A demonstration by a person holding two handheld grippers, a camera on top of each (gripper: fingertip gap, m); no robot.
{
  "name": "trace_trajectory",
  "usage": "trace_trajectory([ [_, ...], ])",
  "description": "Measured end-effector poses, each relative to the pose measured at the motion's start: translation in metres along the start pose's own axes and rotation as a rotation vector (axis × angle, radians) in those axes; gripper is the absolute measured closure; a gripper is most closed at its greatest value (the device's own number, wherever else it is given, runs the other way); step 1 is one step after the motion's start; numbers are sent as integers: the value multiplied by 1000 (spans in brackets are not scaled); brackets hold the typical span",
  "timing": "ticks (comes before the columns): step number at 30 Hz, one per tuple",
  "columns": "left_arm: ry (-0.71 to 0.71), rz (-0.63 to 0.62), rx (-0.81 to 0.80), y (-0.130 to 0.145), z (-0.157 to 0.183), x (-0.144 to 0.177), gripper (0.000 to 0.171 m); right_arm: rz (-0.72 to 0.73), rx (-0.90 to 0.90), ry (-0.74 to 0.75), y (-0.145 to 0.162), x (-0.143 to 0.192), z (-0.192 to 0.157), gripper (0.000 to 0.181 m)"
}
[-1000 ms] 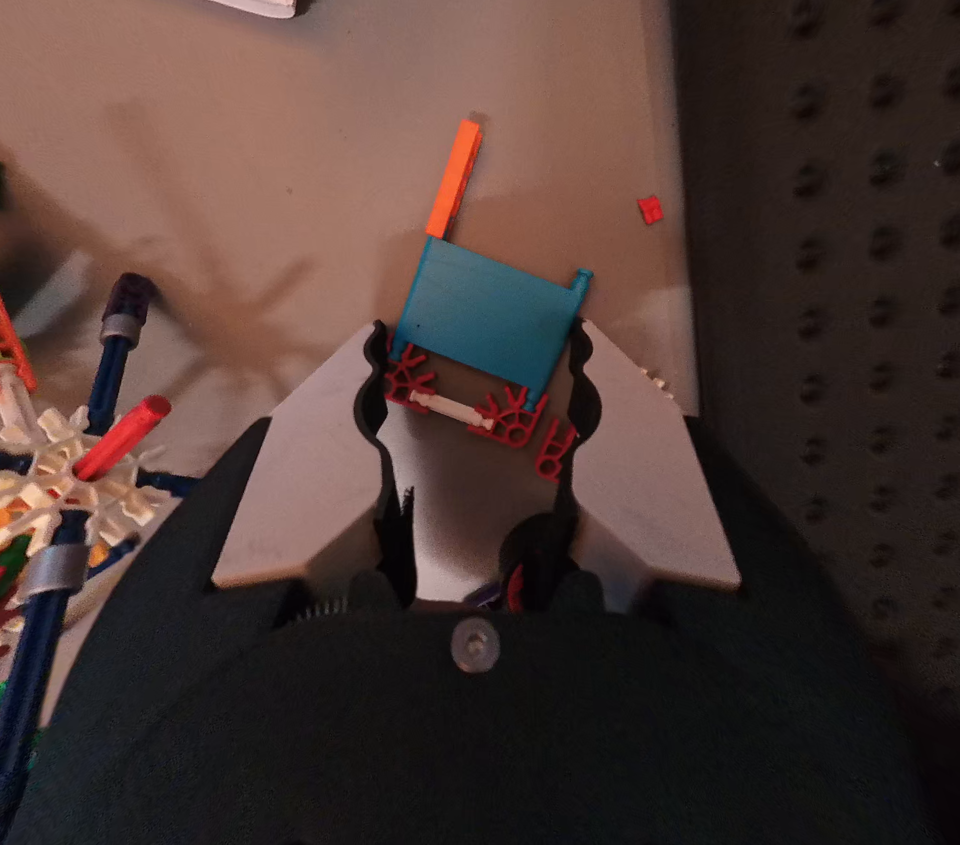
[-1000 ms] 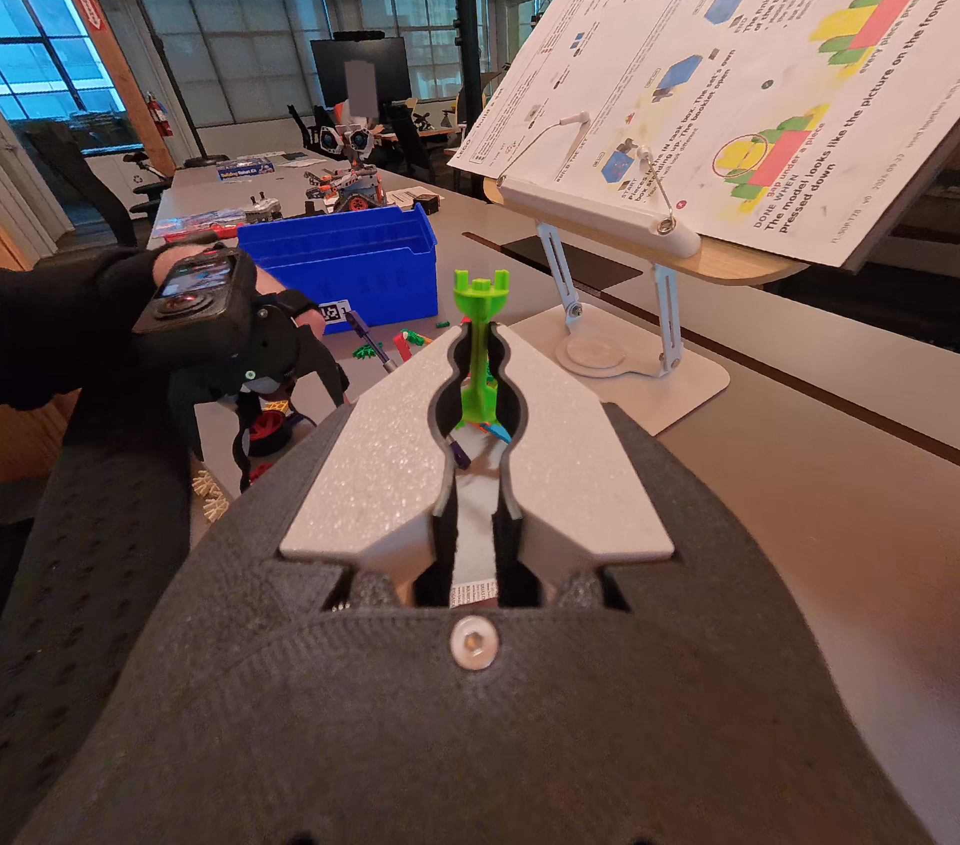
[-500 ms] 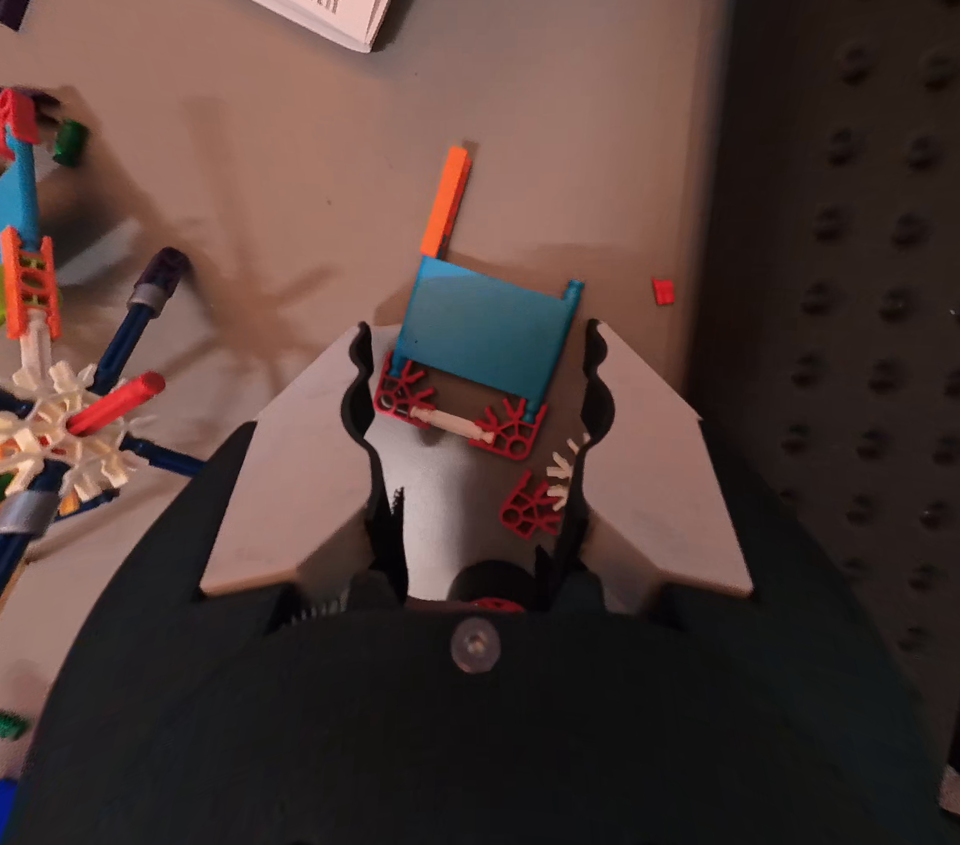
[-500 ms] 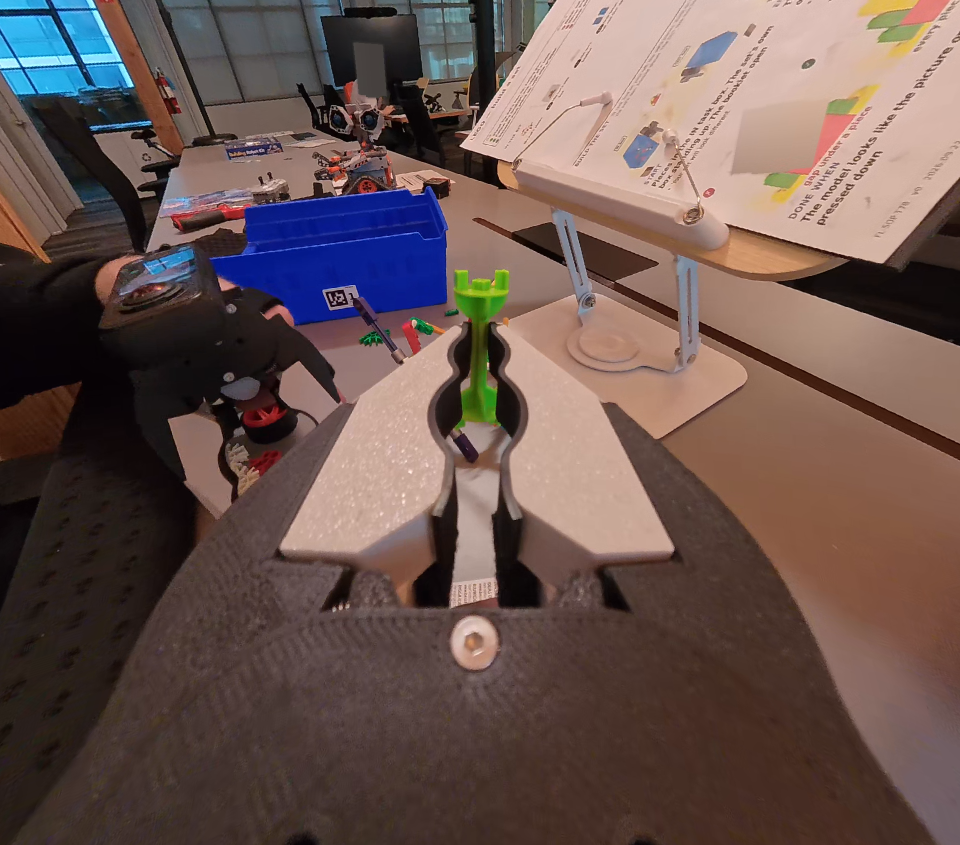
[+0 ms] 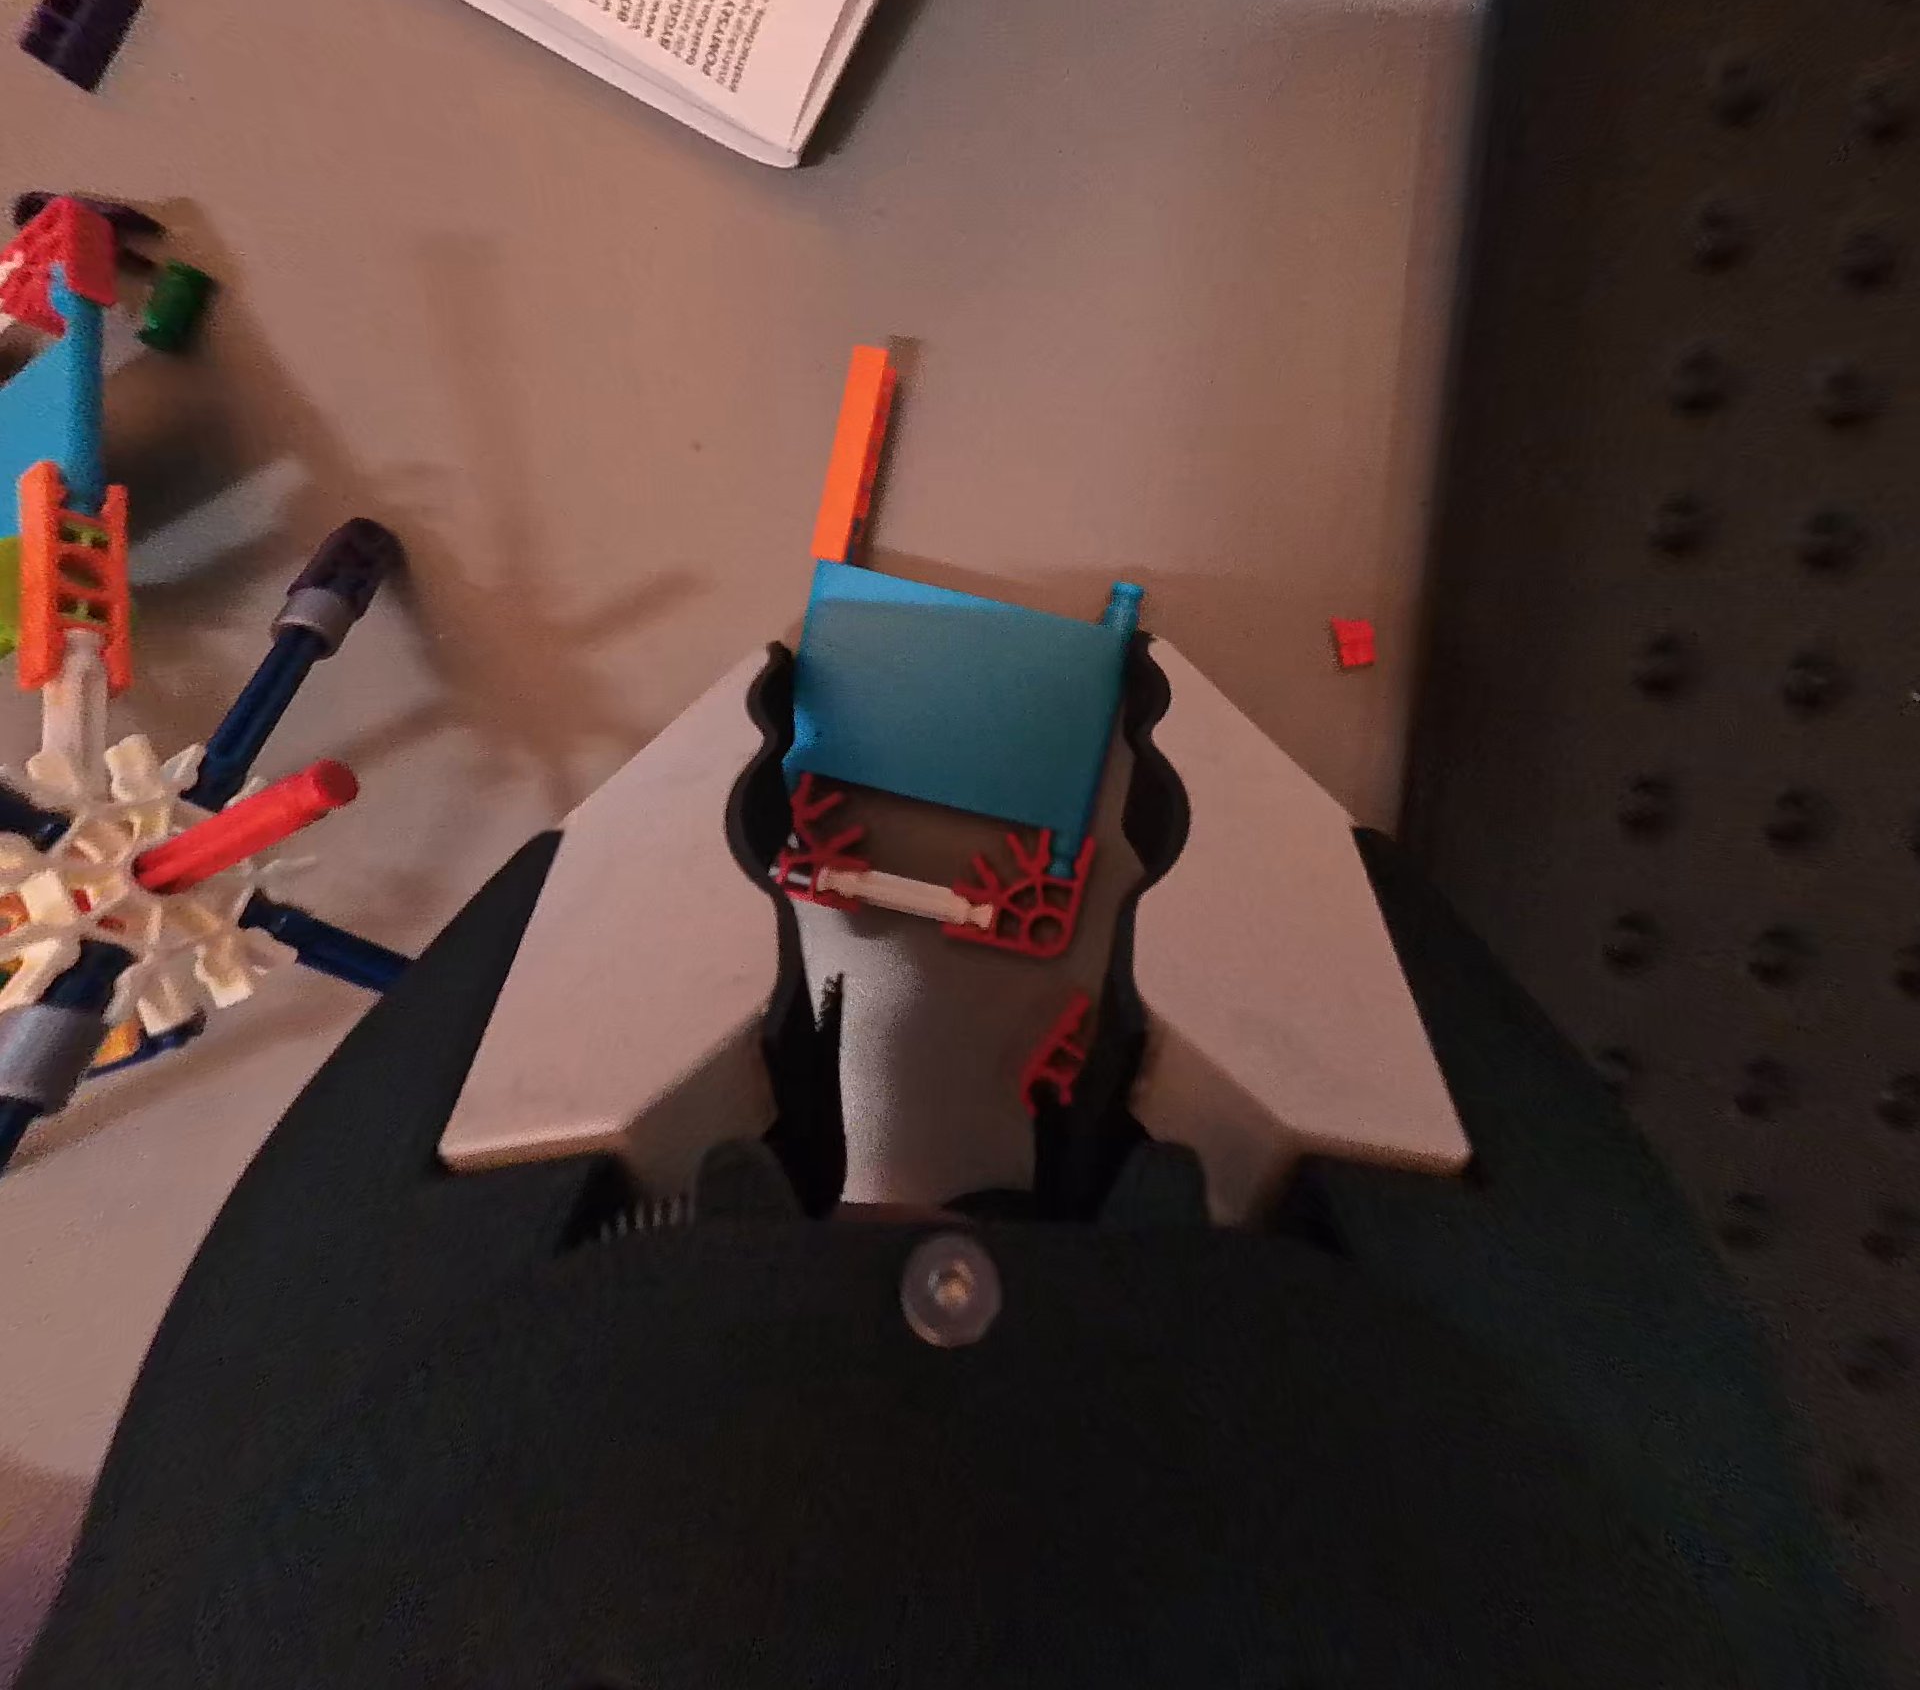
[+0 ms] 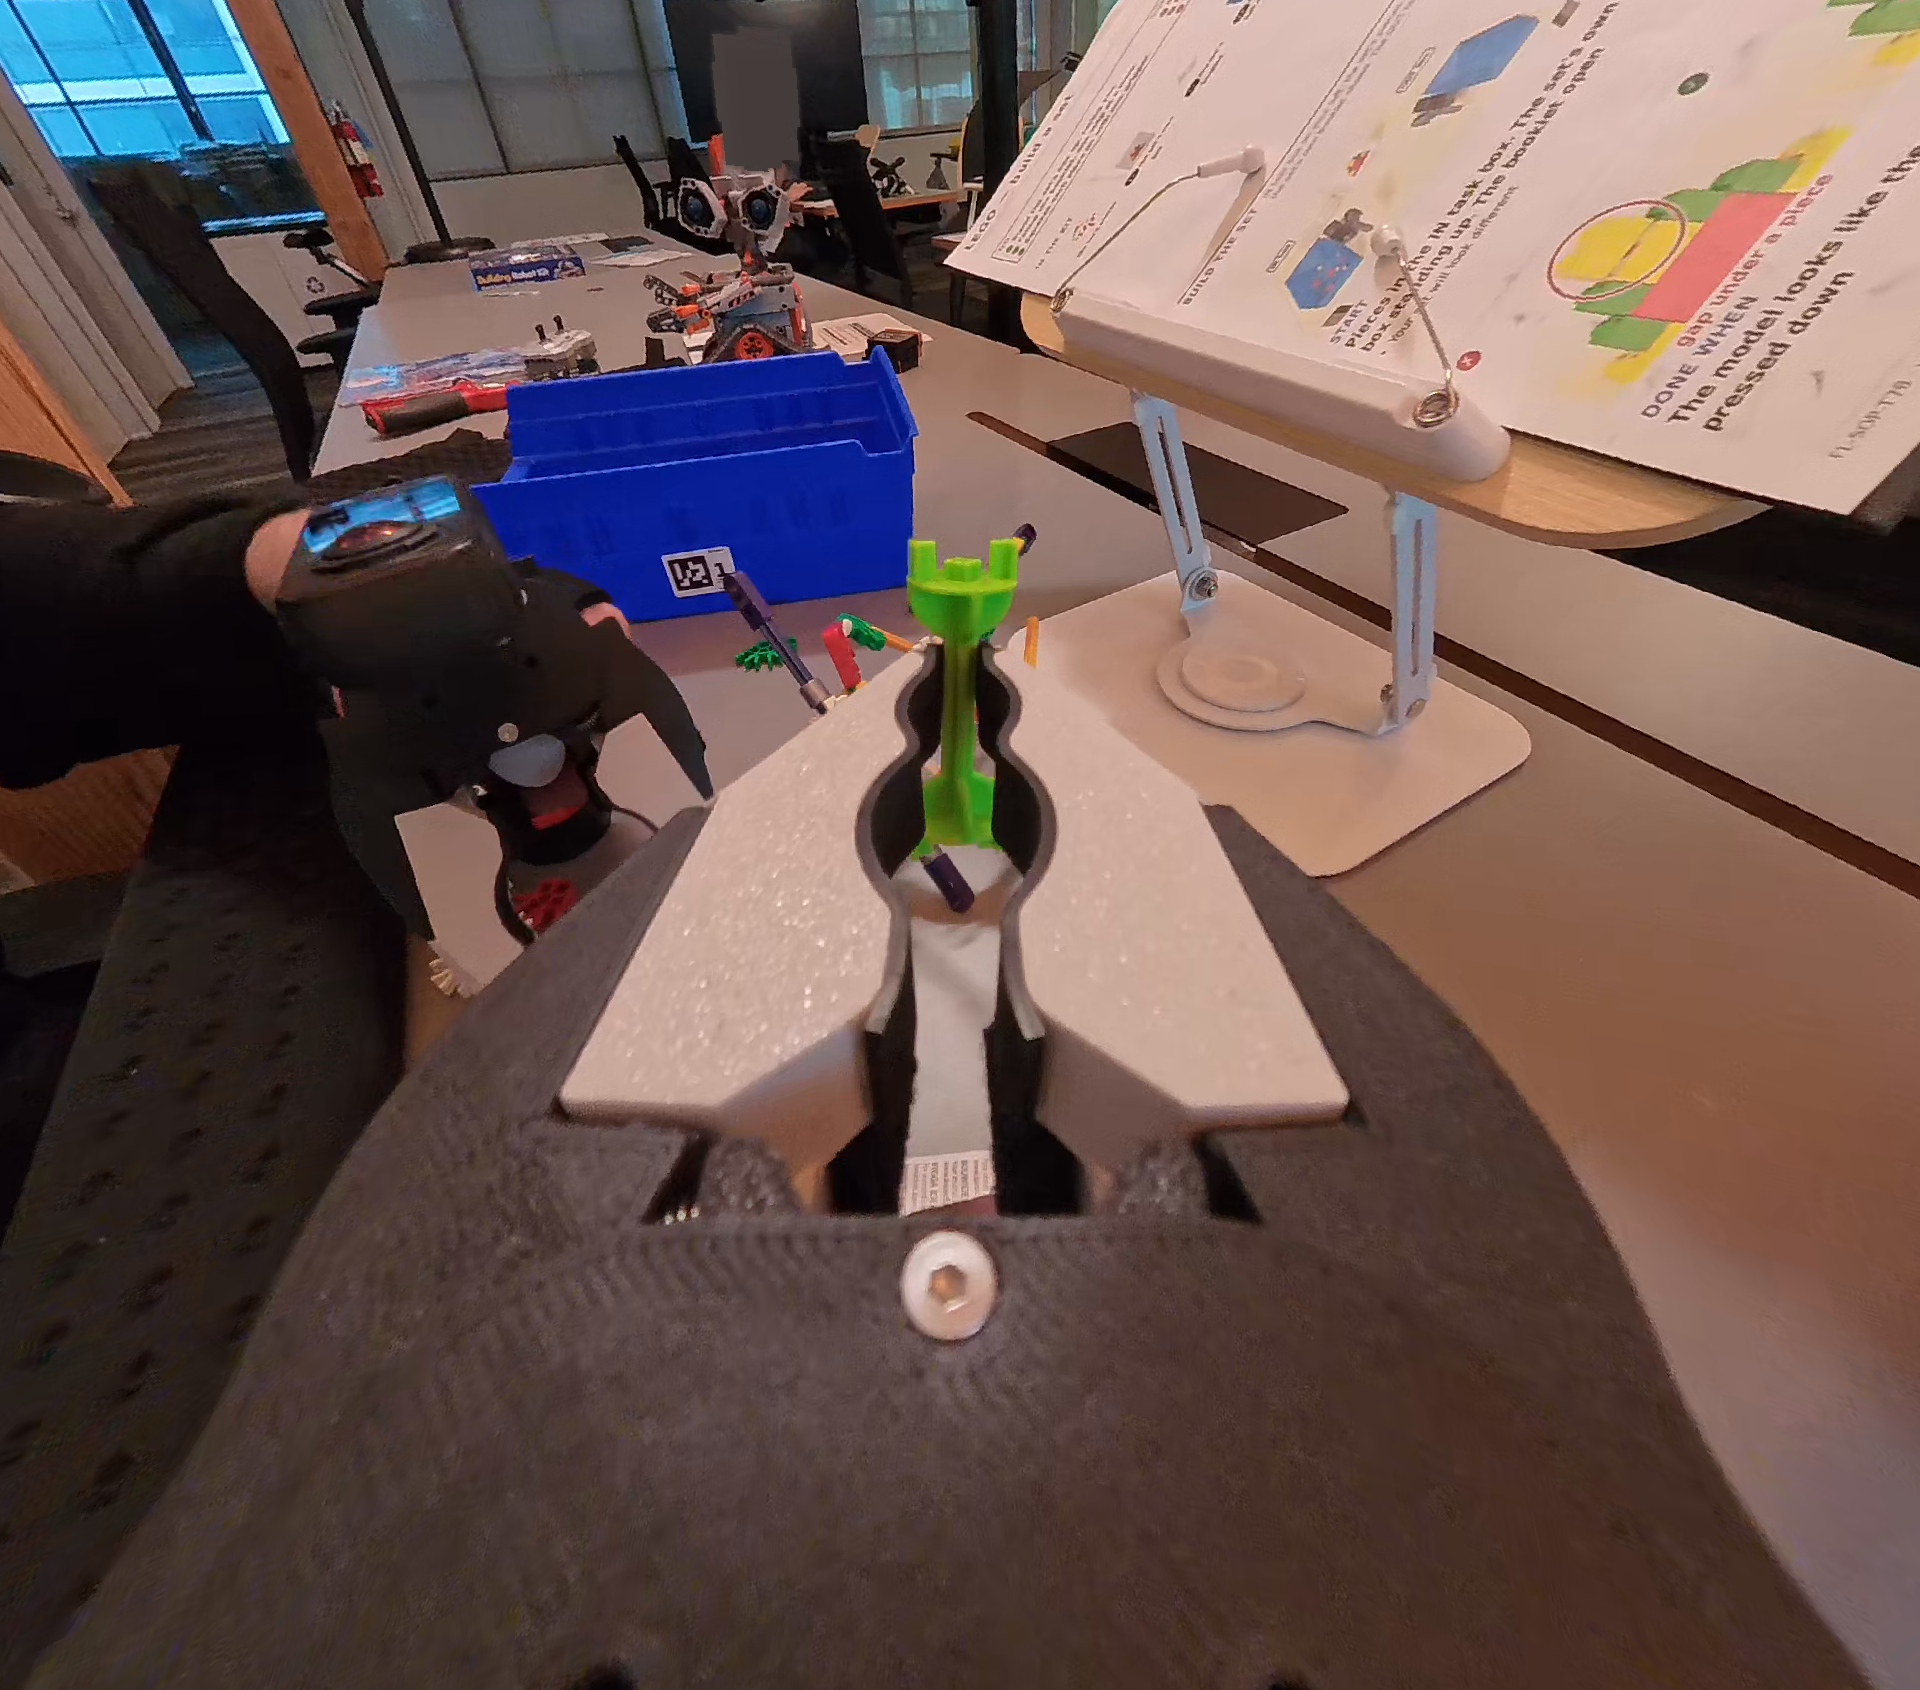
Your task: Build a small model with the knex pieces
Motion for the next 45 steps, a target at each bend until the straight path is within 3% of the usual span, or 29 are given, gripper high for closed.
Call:
trace_trajectory([
  [7, -177, 193, -36, -11, 1, 24, 109, -1, -64, -52, 6, -5, -2, 178],
  [13, -480, 391, -282, -28, 4, 60, 110, 55, -180, -132, 7, -9, -6, 178],
  [17, -693, 461, -404, -35, -4, 74, 110, 48, -224, -179, 13, -19, -14, 178],
  [23, -798, 460, -455, -38, -7, 70, 110, -46, -165, -208, 26, -38, -33, 178],
  [29, -812, 525, -589, -35, -4, 68, 110, -25, -212, -293, 28, -44, -41, 178],
  [37, -822, 651, -933, -35, 17, 76, 110, 42, -297, -570, 27, -39, -52, 178],
  [45, -752, 709, -1088, -33, 34, 79, 110, 85, -309, -804, 26, -31, -66, 178],
])
Point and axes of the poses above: each gripper's, where its closed fingertips meet, x back along the fingers, y out of its underside, z = x × y across the jaws, the point moved 10 cm from there along x, back along the fingers, and after that the axes turned 14 degrees about z, right-handed, at the moved point
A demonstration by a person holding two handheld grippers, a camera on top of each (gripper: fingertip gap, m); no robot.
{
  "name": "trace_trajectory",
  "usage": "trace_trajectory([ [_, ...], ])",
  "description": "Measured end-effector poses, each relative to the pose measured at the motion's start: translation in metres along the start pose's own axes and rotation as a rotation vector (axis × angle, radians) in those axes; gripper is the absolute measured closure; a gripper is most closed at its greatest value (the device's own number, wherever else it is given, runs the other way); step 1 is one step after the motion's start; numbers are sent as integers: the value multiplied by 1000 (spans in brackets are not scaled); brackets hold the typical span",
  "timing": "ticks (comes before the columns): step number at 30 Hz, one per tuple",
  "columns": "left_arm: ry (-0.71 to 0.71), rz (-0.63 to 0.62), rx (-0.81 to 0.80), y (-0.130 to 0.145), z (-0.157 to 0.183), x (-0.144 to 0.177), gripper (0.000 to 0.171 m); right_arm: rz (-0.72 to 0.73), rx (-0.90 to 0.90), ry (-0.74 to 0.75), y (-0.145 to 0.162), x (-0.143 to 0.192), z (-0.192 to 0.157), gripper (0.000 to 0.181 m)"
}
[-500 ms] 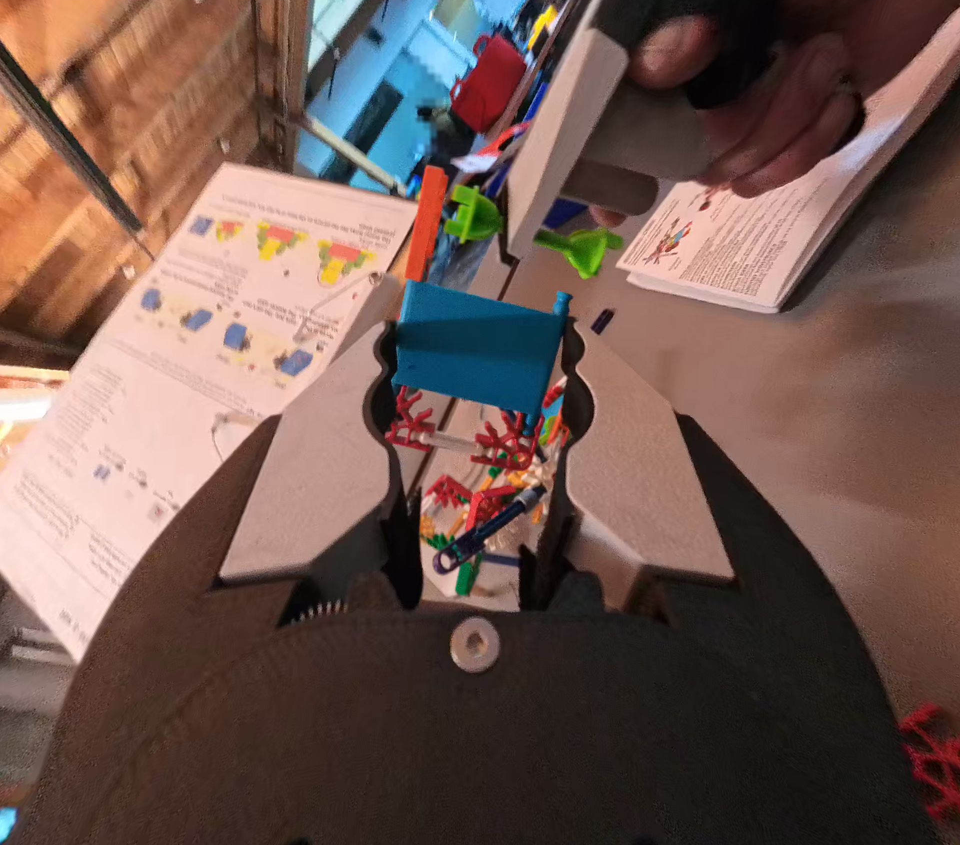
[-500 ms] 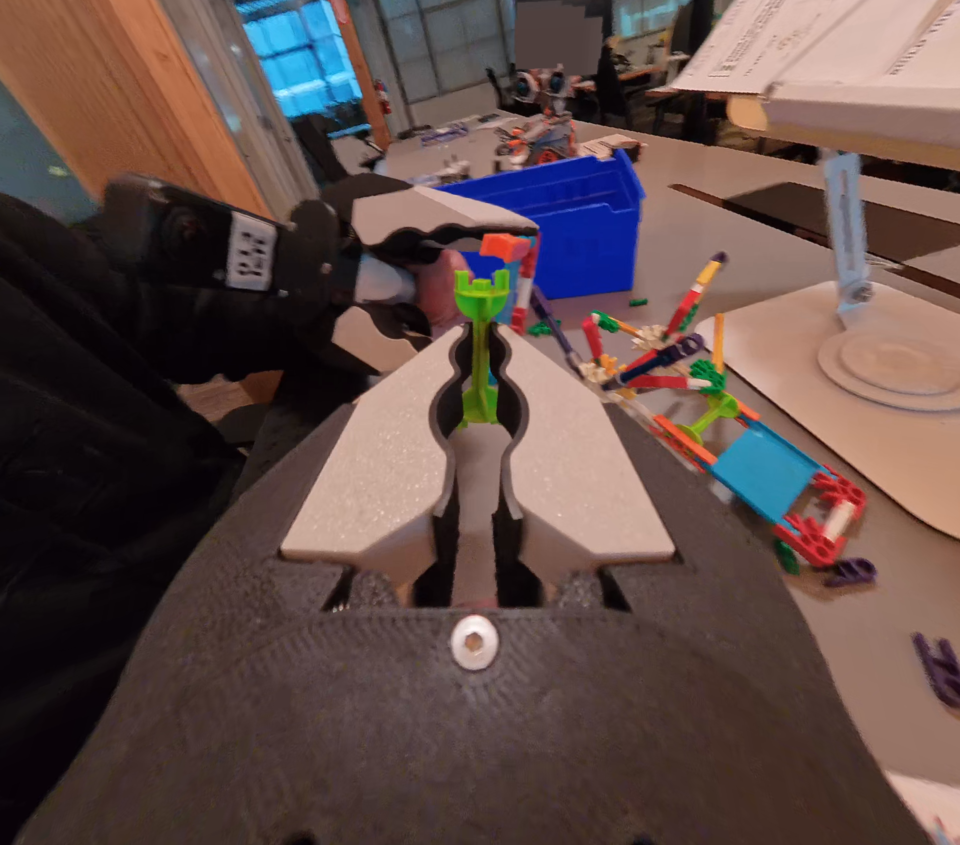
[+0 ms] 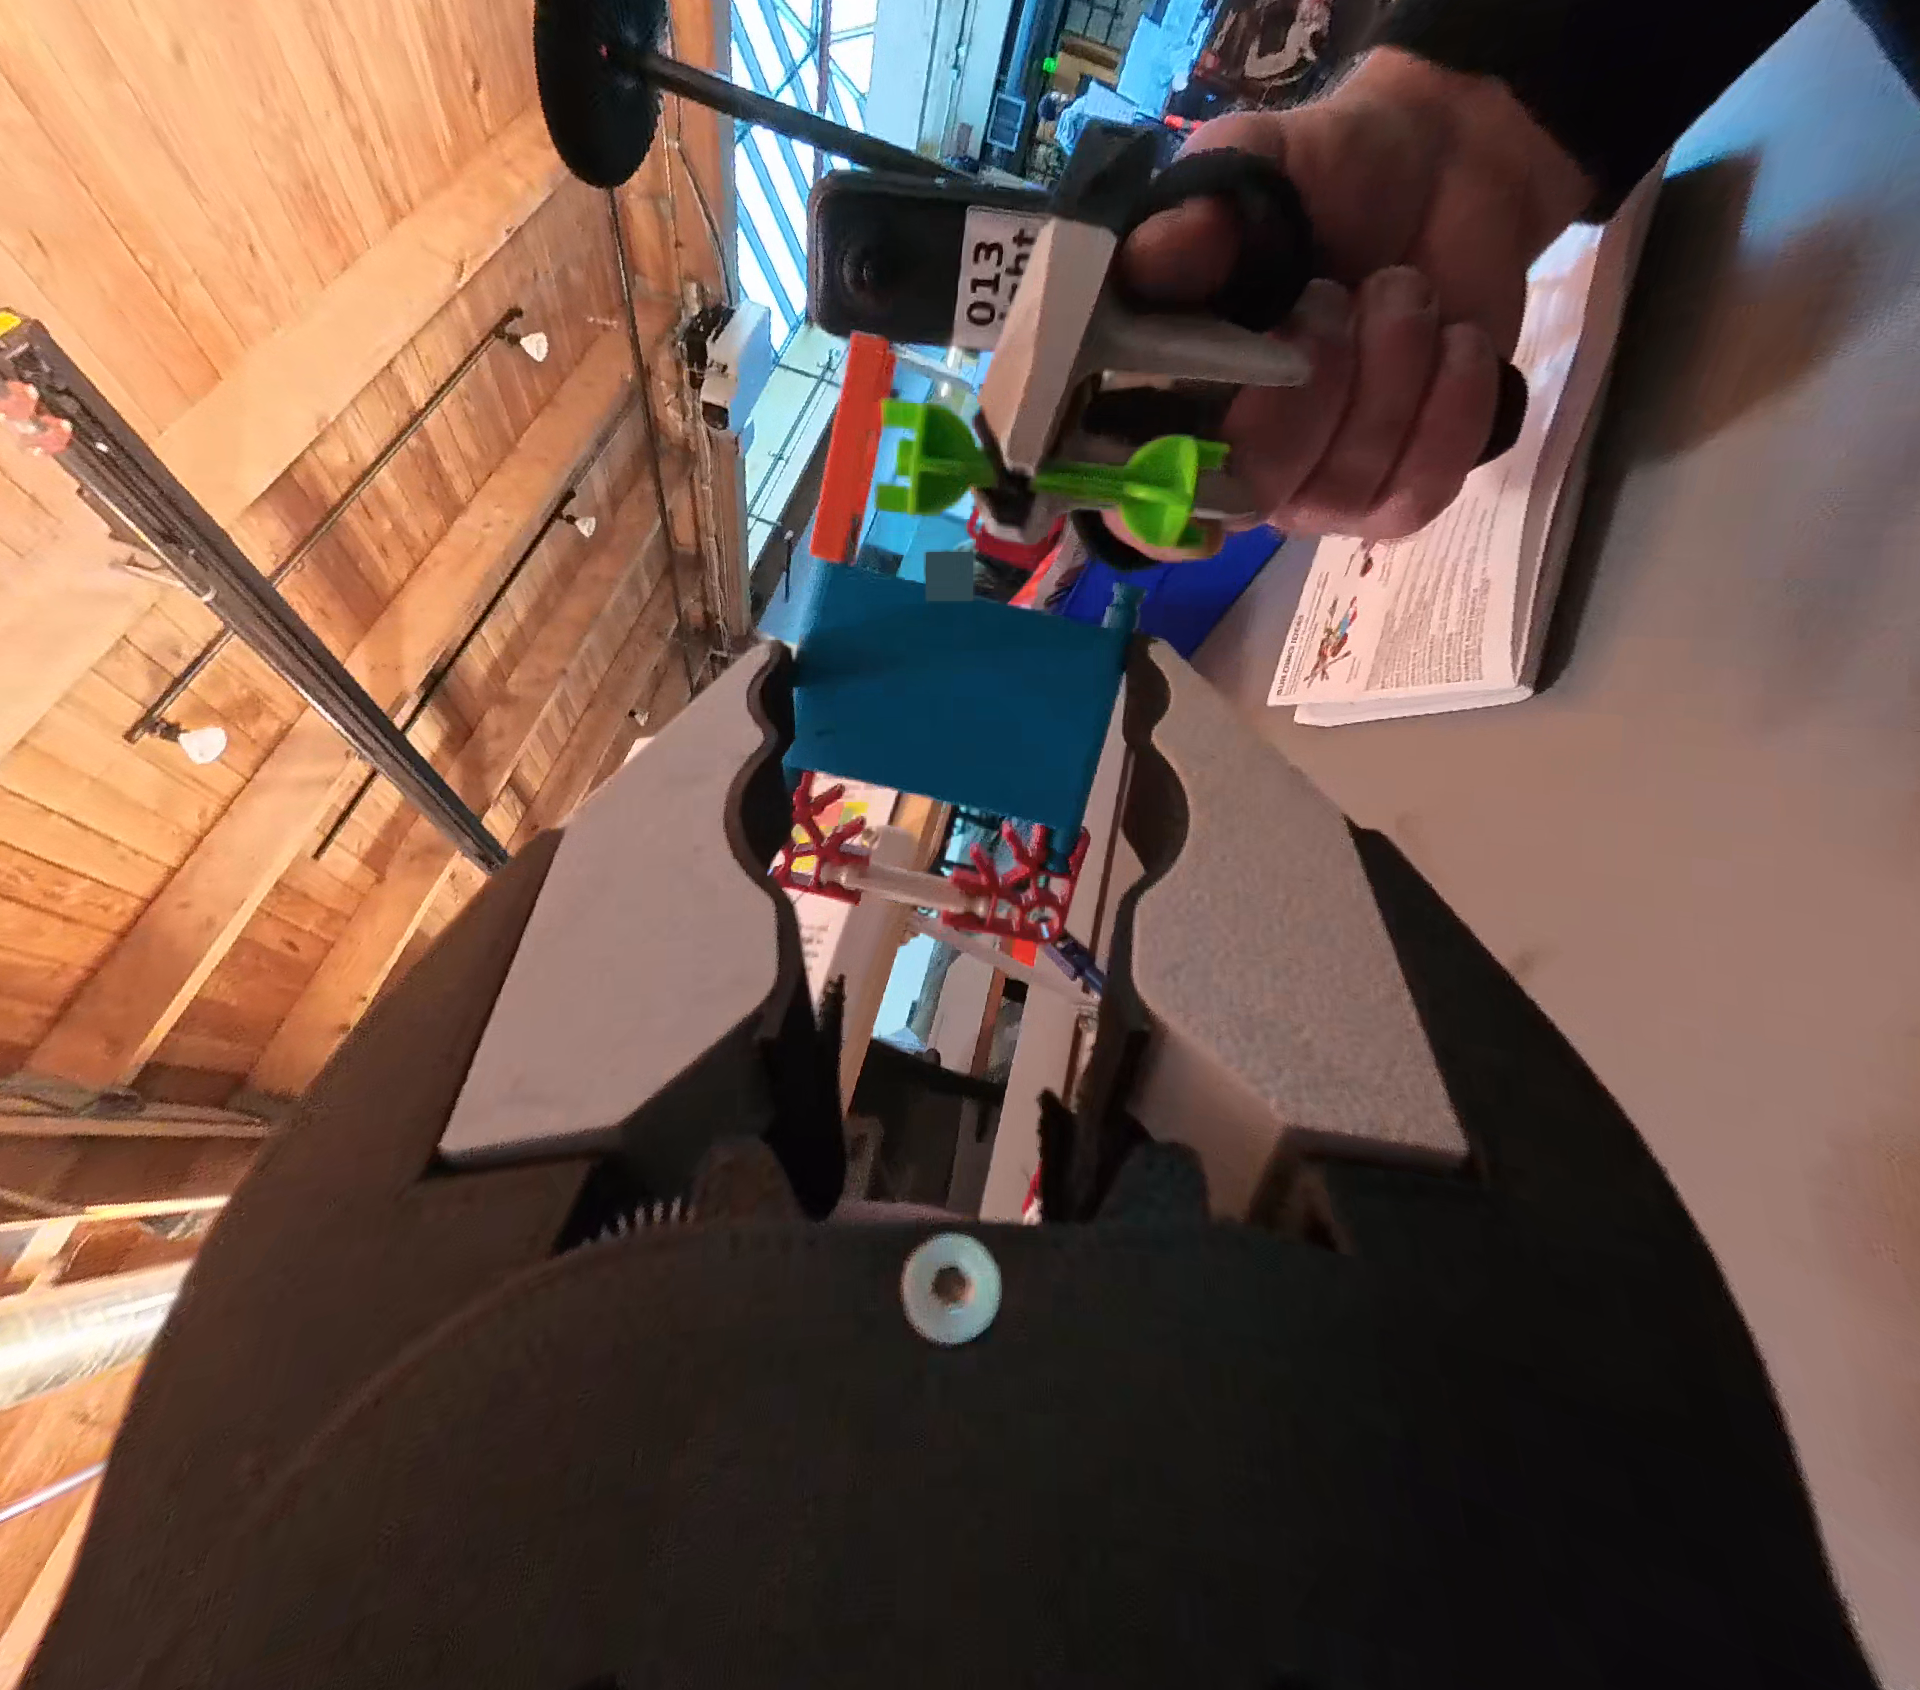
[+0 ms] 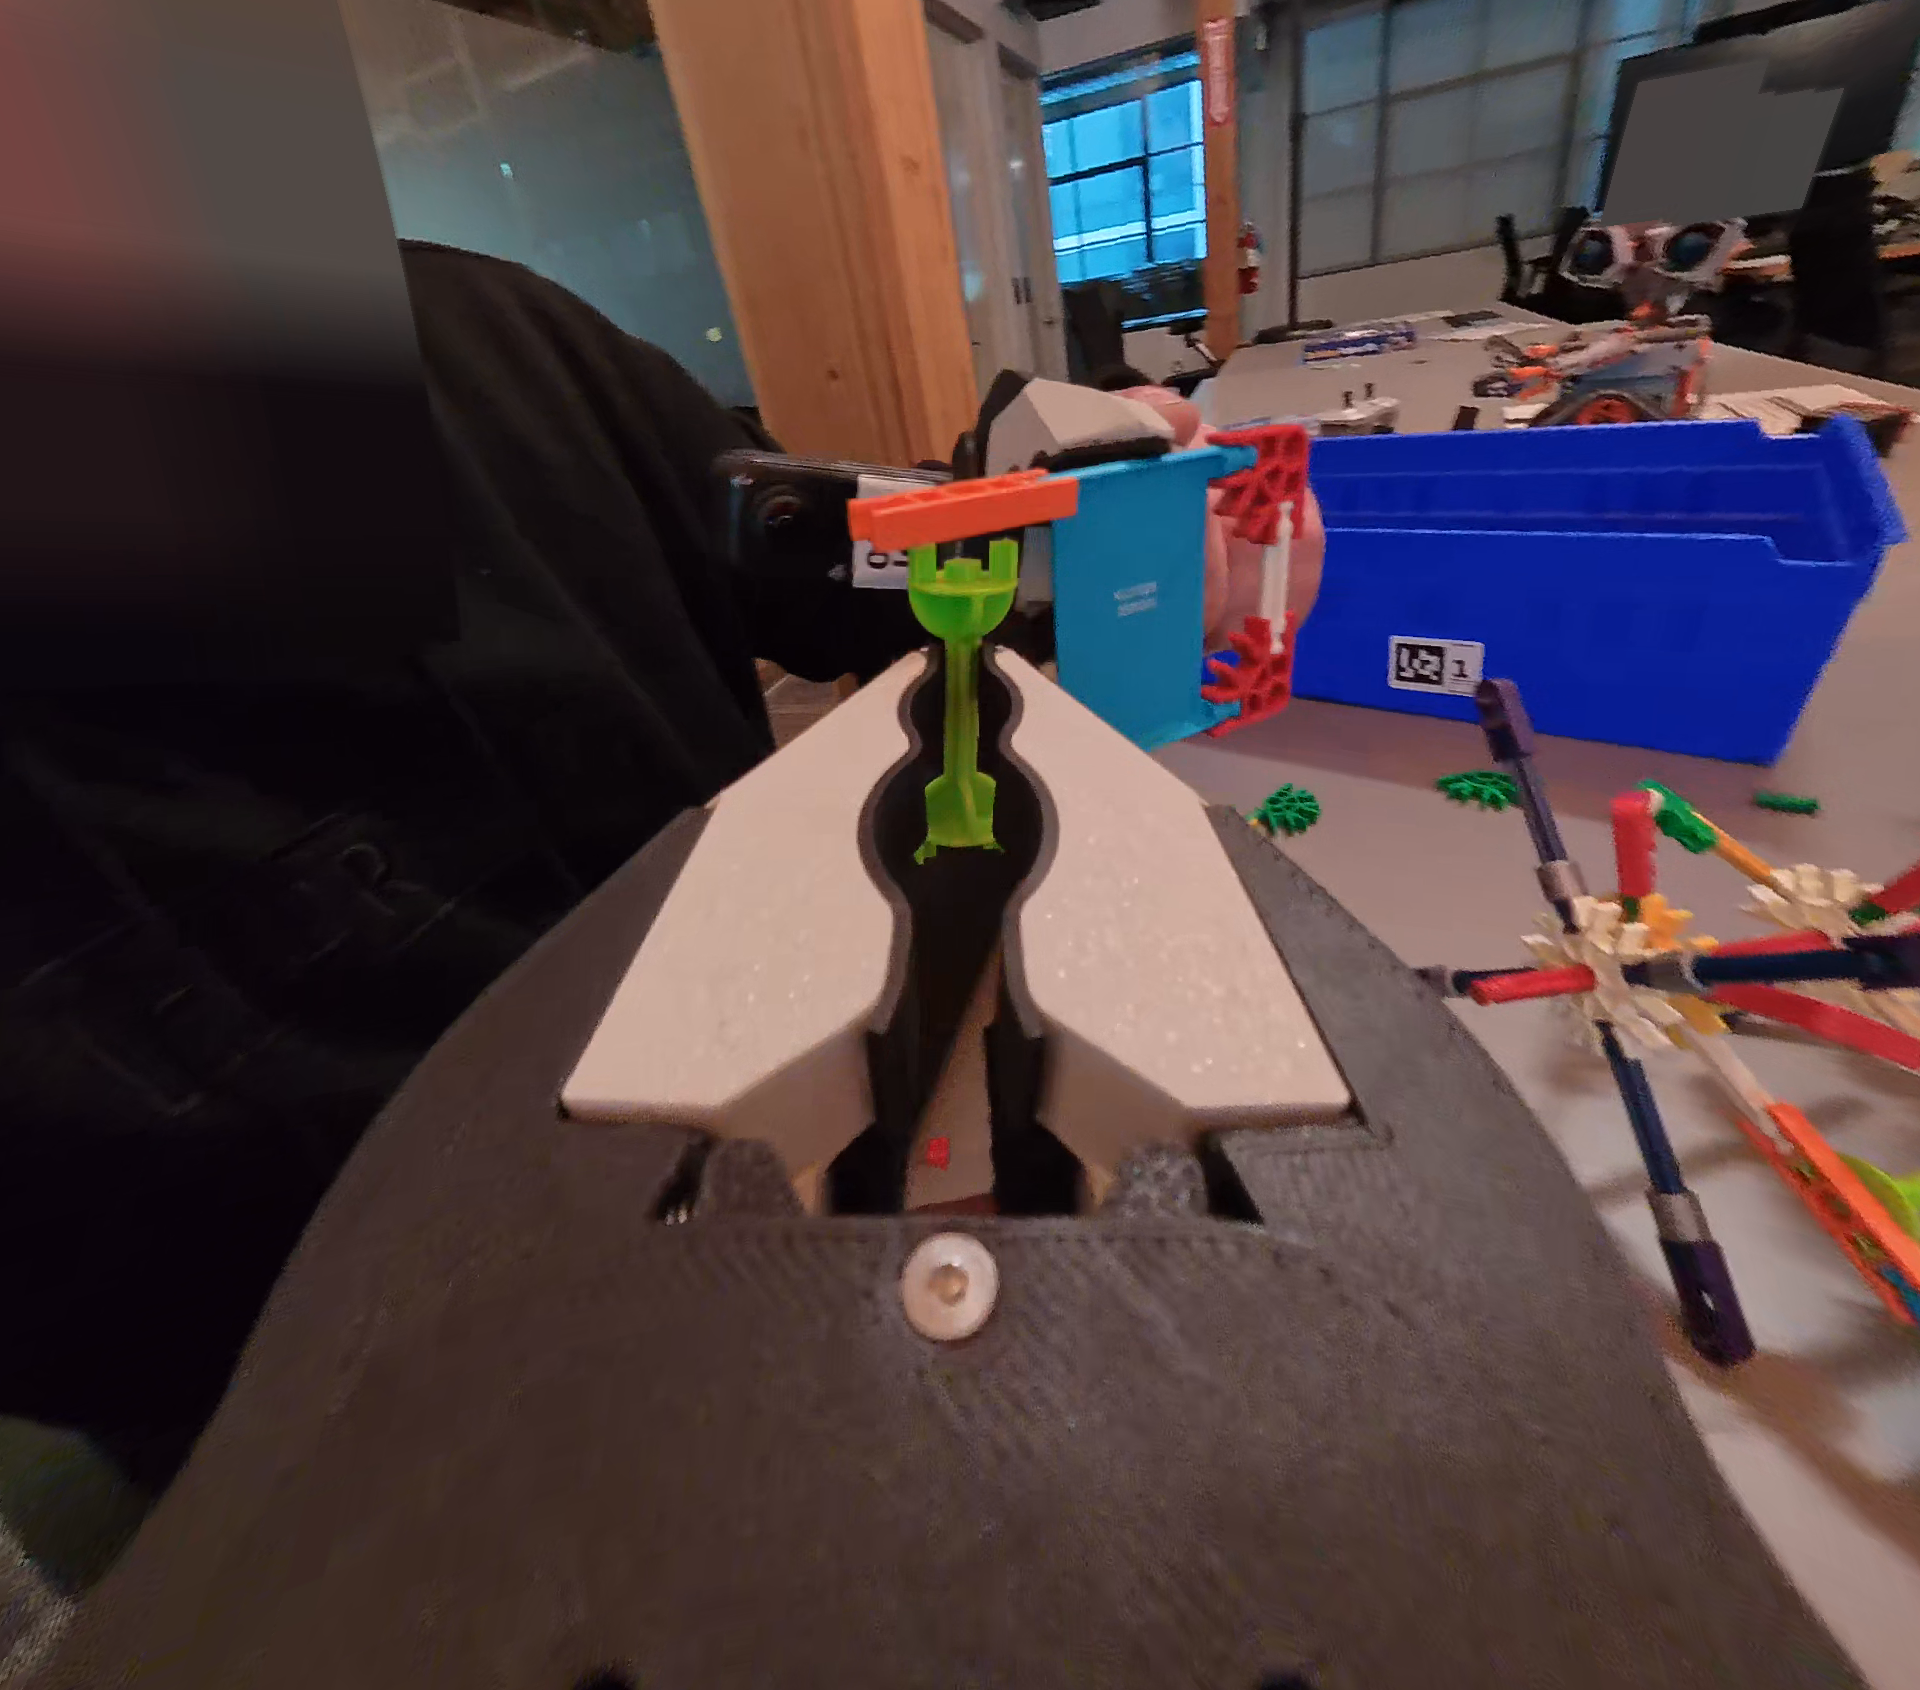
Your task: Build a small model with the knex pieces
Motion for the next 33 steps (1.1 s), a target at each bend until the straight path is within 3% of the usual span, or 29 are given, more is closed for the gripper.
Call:
trace_trajectory([
  [11, 21, 65, 27, -9, 5, 2, 110, -11, -32, -112, 4, -3, -7, 178],
  [33, 20, 98, 20, -16, 12, 2, 110, -16, -48, -161, 6, 0, -11, 178],
])
Point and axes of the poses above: each gripper's, where its closed fingertips meet, x back along the fingers, y out of its underside, z = x × y across the jaws, the point moved 10 cm from there along x, back along the fingers, and after that the axes turned 14 degrees about z, right-handed, at the moved point
